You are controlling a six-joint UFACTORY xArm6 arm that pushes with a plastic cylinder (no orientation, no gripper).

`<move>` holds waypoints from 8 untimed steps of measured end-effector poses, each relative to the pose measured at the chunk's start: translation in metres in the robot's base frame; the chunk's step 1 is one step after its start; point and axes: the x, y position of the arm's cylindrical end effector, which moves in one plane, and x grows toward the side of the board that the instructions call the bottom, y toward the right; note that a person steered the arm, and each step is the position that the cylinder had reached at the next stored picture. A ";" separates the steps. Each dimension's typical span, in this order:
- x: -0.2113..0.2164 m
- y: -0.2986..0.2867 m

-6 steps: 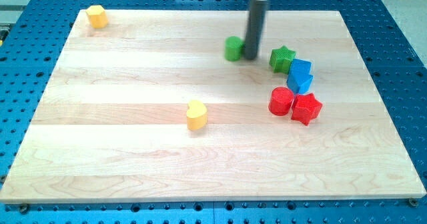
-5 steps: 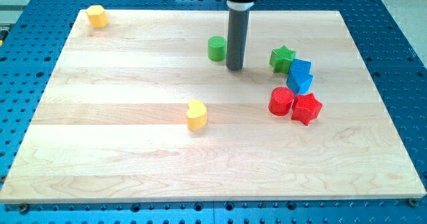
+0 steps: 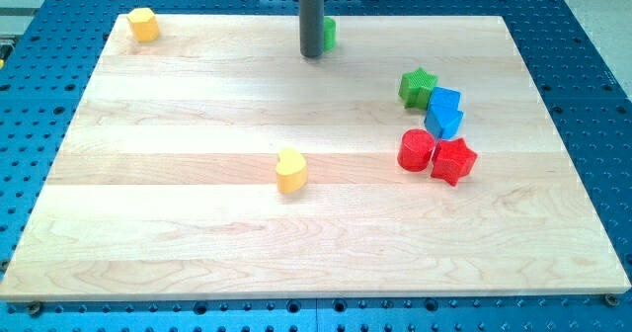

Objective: Place the green circle at the top center of the board

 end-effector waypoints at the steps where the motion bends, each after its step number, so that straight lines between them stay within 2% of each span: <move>1: 0.013 0.004; 3: 0.005 0.027; 4: -0.024 0.027; 6: -0.012 0.040; 8: -0.008 0.027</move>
